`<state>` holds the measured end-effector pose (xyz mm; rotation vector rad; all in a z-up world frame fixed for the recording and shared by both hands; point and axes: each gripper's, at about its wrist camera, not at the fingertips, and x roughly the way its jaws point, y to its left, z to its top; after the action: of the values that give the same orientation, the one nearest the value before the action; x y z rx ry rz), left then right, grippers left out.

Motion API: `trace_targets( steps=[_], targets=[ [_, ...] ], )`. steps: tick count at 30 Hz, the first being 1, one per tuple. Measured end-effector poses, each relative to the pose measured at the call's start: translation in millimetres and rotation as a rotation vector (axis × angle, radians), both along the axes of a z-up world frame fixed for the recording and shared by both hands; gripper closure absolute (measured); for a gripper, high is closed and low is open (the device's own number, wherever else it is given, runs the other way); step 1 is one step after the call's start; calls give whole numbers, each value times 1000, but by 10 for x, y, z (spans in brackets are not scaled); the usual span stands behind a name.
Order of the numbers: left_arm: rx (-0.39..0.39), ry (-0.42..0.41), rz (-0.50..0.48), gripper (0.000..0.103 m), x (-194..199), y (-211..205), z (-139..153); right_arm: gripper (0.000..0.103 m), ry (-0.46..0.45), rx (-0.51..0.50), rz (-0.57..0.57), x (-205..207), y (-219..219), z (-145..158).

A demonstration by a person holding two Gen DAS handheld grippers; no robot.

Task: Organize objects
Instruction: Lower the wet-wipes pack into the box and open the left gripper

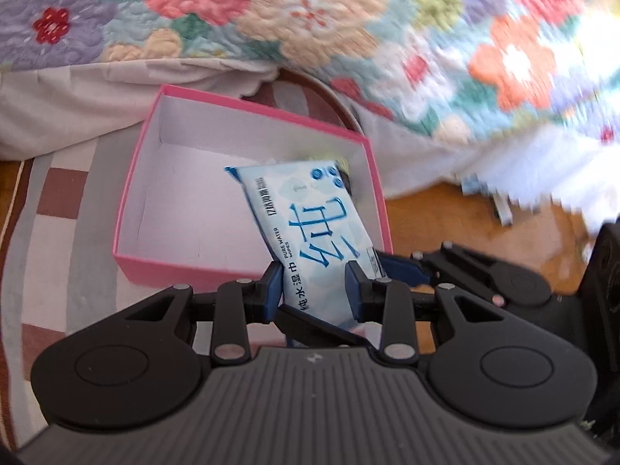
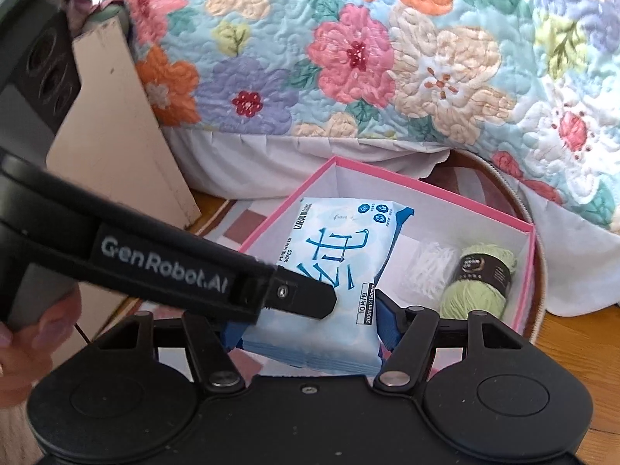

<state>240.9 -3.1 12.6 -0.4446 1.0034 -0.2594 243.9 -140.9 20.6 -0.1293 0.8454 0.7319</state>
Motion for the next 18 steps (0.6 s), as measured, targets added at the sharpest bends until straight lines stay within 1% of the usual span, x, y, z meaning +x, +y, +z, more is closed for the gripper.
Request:
trace_targets(
  steps=[5, 8, 10, 13, 16, 18],
  targets=[
    [-20, 10, 39, 71, 273, 36, -142, 33, 53, 37, -14, 300, -8, -107],
    [-32, 26, 66, 71, 437, 63, -237, 33, 49, 19, -9, 437, 35, -190],
    [-11, 36, 85, 71, 542, 59, -299, 33, 52, 12, -1, 546, 79, -272],
    [21, 61, 99, 71, 695, 55, -429, 33, 88, 4, 1, 708, 137, -410],
    [19, 87, 109, 71, 818, 126, -559, 32, 106, -5, 8, 851, 201, -538],
    [13, 93, 113, 71, 901, 178, -636, 30, 121, 7, 2, 939, 220, -595]
  ],
)
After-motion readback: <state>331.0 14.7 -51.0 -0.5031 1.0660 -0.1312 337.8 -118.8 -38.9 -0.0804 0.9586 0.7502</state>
